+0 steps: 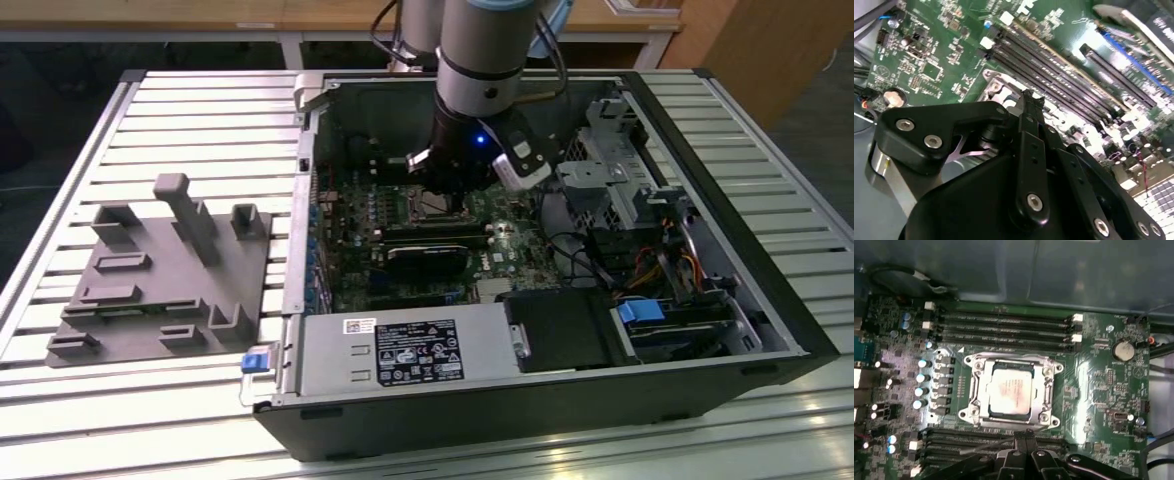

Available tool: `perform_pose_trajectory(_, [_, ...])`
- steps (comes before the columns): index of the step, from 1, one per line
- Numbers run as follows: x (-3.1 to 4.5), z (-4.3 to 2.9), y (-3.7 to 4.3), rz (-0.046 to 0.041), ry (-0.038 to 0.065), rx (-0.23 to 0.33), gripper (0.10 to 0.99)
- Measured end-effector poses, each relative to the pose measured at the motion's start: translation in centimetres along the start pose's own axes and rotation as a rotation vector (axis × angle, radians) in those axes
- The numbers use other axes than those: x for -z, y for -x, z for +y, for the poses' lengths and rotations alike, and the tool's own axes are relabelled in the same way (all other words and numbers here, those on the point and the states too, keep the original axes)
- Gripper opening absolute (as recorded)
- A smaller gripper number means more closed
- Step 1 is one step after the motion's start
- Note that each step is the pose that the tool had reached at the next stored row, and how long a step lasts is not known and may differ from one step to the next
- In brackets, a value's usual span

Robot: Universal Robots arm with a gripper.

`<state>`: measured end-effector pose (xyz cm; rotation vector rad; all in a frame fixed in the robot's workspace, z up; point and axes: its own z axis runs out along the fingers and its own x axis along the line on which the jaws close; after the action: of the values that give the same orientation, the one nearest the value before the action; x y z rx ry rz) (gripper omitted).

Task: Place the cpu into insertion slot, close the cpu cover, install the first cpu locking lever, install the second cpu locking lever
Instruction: 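Install the second cpu locking lever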

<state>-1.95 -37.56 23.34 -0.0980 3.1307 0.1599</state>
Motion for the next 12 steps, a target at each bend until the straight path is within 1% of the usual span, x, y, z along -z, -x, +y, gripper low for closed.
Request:
perform_pose_trajectory(3, [0.01, -0.17, -0.57, -0.0003, 0.004, 0.0, 0.106])
perform_pose_trajectory(6, [0.0, -0.19, -1.08, -0.0006, 0.009, 0.0, 0.106])
perform_pose_trajectory(9, [-0.01, -0.22, -1.21, -0.0008, 0.012, 0.0, 0.106])
perform_pose_trajectory(12, [-0.08, -0.26, -1.24, -0.0007, 0.012, 0.0, 0.106])
